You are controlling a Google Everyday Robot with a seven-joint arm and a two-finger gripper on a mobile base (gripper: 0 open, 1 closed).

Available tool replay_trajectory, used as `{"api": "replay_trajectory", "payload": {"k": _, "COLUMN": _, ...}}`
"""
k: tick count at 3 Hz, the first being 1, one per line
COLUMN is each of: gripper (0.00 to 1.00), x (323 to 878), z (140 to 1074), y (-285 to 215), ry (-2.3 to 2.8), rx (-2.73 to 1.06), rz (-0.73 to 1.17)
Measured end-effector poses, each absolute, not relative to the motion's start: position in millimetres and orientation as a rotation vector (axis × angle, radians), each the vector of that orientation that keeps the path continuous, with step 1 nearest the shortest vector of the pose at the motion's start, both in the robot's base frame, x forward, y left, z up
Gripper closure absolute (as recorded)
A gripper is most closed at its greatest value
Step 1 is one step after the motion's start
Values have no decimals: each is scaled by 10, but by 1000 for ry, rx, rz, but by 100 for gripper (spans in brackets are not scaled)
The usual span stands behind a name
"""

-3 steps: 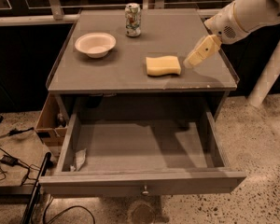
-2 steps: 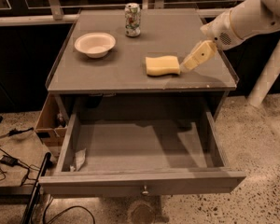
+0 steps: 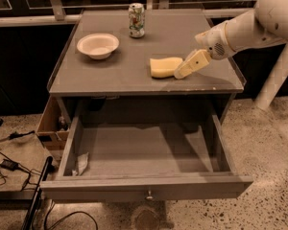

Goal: Place sponge into top drawer

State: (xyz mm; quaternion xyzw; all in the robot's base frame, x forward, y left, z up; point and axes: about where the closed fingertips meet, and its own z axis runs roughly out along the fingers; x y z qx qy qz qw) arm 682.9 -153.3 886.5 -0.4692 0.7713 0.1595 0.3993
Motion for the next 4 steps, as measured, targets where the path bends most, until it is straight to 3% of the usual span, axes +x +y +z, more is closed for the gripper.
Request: {"api": "replay_trajectory", "payload": {"k": 4, "gripper": 0, "x": 7052, "z": 8353, "y": -1122, "ry": 1926, "rx": -1229, "rz": 448}}
